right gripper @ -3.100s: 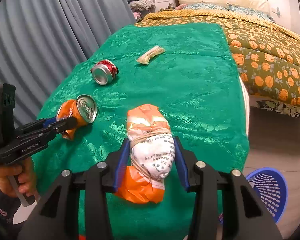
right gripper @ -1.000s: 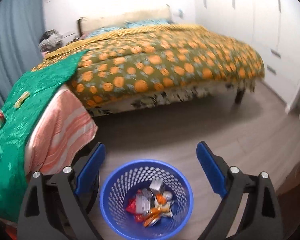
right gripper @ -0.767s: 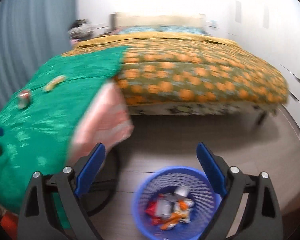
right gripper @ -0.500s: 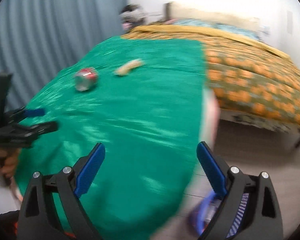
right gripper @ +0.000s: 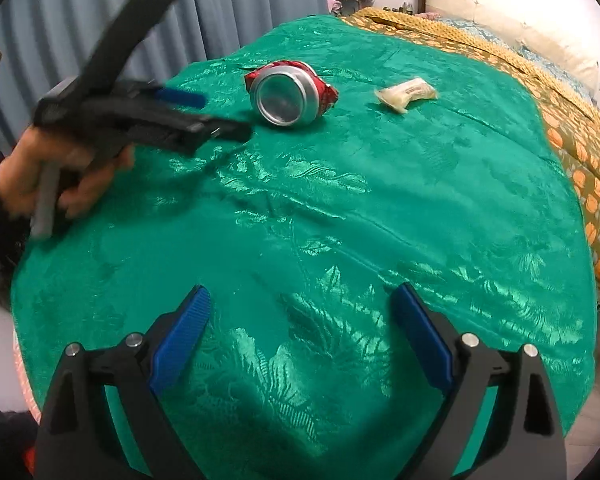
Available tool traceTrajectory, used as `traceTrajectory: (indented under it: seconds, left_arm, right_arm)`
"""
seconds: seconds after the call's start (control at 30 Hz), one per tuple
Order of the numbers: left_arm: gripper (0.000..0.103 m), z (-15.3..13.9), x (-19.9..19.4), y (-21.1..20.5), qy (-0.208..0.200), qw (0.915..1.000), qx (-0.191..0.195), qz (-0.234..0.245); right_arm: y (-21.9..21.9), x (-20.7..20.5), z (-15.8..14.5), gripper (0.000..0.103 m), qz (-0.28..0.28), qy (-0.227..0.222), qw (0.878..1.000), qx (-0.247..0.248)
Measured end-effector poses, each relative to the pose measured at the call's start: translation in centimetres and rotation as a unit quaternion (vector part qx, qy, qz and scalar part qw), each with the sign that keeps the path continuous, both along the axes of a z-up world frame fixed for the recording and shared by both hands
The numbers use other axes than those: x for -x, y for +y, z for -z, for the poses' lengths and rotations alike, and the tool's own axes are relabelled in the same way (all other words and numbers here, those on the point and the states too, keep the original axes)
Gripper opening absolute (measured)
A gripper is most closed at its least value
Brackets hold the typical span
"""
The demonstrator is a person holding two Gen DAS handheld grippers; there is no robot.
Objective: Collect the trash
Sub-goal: 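Return both tools to the cloth and grasp the red crushed can with the left tool, then hold the red can in the left tool while the right tool grasps the cream snack bar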
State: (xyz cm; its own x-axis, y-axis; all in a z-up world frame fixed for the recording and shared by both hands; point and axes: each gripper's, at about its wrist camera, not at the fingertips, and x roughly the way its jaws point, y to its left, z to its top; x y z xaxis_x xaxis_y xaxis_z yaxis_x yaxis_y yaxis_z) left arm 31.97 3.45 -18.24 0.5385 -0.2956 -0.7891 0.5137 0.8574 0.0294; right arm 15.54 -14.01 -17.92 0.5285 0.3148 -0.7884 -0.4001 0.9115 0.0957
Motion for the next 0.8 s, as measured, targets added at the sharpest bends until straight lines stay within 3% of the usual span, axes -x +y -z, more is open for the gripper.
traceTrajectory:
  seconds: [0.33,0.47,0.67,0.8]
  left_arm:
    - [0.097,-0.3,-5.7,-3.1,0.003,0.9926,0.058,0.107]
    - [0.062,0.2,-5.7,-4.0,0.034,0.9892,0.081,0.117]
    - [0.061,-0.6,-3.8,-2.5,0.022,0.9955,0.088,0.028]
    - [0.061,-0.4,-0.2,-0.1,0.042,0.9948,0.075,-0.055]
  right_arm:
    - [0.2,0.0,0.1,0.091,0.007,-0.004,1.0,0.007]
    - [0.2,0.2,0.0,0.091,0.009,-0.004,1.0,0.007]
    - [0.1,0.1,0.0,0.091,0.012,-0.005,1.0,0.008]
    - [0.0,0.1,0.0,0.091,0.013,-0.006,1.0,0.008]
